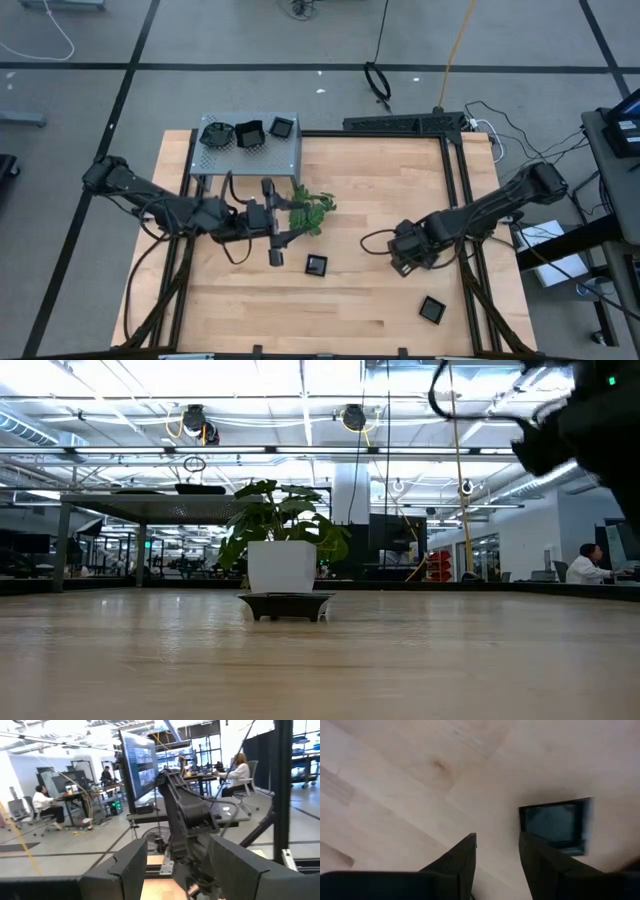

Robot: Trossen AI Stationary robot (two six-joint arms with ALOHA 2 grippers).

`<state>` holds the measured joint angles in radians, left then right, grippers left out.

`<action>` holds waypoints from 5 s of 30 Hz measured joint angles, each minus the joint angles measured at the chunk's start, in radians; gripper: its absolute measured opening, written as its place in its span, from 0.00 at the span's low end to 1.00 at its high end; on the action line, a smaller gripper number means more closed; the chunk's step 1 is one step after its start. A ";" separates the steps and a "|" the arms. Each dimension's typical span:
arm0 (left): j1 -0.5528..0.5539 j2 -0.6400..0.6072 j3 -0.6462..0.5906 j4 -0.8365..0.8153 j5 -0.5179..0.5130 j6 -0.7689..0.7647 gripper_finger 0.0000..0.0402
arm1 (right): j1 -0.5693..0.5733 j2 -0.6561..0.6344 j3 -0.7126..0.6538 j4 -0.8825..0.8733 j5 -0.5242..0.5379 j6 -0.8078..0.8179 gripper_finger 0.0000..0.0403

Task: Pick & Place Mini shaped plates
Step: Move the square plate to the center of the table

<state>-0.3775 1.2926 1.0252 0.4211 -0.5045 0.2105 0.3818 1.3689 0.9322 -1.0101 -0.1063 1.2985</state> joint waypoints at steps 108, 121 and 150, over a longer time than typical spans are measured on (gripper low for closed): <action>0.050 0.000 0.000 -0.037 0.002 -0.110 0.53 | 0.352 -0.005 -0.149 0.503 -0.105 -0.686 0.28; 0.052 0.000 0.000 -0.035 0.000 -0.114 0.53 | 0.402 0.120 -0.149 0.430 -0.103 -1.032 0.28; 0.052 0.000 0.000 -0.029 -0.002 -0.115 0.53 | 0.259 0.101 -0.150 0.787 -0.033 -1.011 0.00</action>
<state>-0.3256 1.2926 1.0252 0.3920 -0.5068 0.0956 0.6410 1.4697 0.7820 -0.2234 -0.1391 0.2871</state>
